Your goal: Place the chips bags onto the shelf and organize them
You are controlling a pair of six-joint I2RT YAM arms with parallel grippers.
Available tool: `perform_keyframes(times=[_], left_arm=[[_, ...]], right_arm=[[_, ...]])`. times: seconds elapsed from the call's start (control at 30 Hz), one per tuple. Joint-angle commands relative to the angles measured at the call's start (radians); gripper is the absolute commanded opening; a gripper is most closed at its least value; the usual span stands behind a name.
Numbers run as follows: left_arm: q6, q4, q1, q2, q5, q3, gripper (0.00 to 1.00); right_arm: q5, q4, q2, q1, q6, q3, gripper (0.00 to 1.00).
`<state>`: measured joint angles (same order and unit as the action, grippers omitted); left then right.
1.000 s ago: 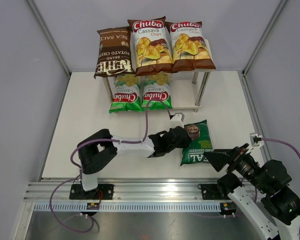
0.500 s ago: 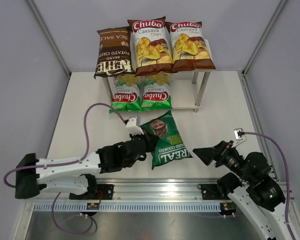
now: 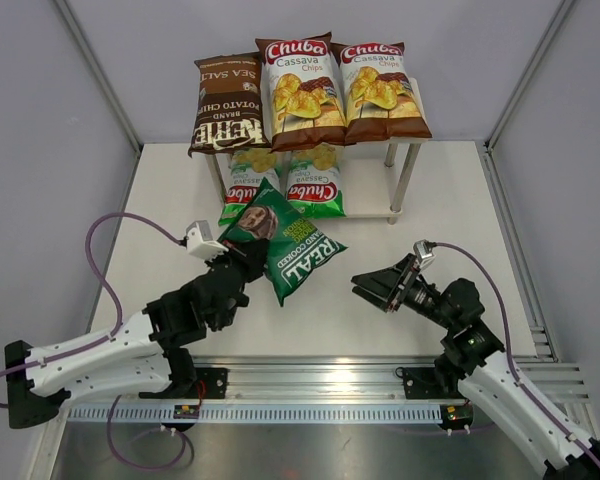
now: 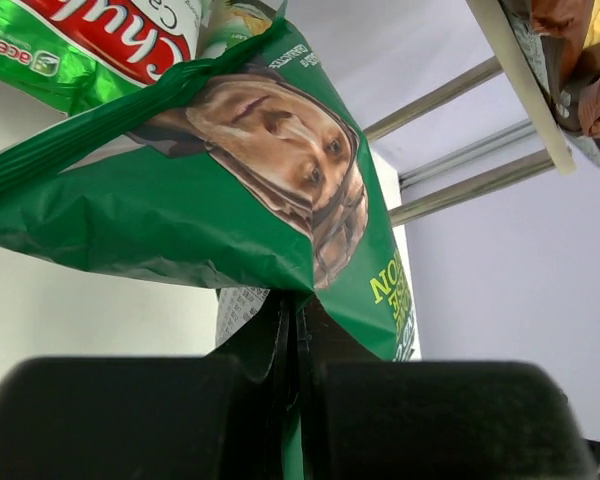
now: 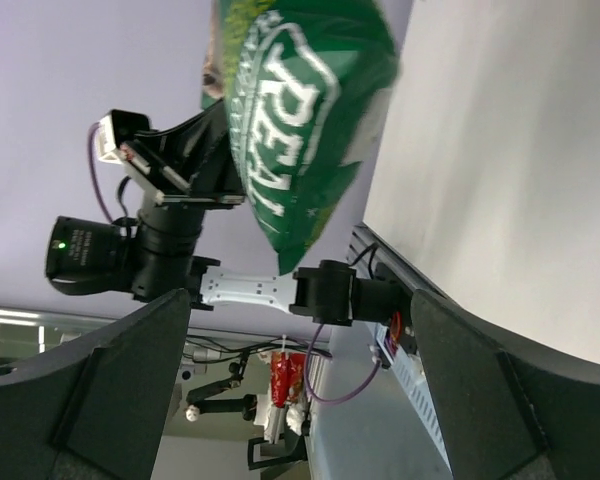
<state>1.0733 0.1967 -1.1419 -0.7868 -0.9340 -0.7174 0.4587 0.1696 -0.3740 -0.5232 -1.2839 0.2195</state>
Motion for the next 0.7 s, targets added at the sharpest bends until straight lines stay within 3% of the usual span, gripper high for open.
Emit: perform_keyframes(times=[0.0,0.17,0.37,0.47,0.5,0.67], left_arm=[[0.062,-0.218,0.011,-0.020,-0.034,0.013,0.00],[0.100,-0.402,0.013,-0.046,0.036,0.070,0.00],[0.134,-0.470,0.013,-0.101,0.136,0.061,0.00],[0.154,-0.473,0.013,-0.115,0.176,0.070,0.00],[0.160,-0.486,0.013,-0.103,0.182,0.079,0.00],[0.160,-0.520,0.013,-0.121,0.268,0.090,0.00]], right_arm=[[0.045,0.335,-0.072,0.000,-0.045,0.024,0.99],[-0.009,0.410,-0.218,-0.004,0.012,0.021,0.99],[0.008,0.614,-0.368,-0.009,0.052,0.027,0.99],[0.014,0.624,-0.408,-0.012,0.064,0.047,0.91],[0.009,0.622,-0.411,-0.012,0.067,0.046,0.98],[0.005,0.607,-0.422,-0.015,0.103,0.072,0.98]])
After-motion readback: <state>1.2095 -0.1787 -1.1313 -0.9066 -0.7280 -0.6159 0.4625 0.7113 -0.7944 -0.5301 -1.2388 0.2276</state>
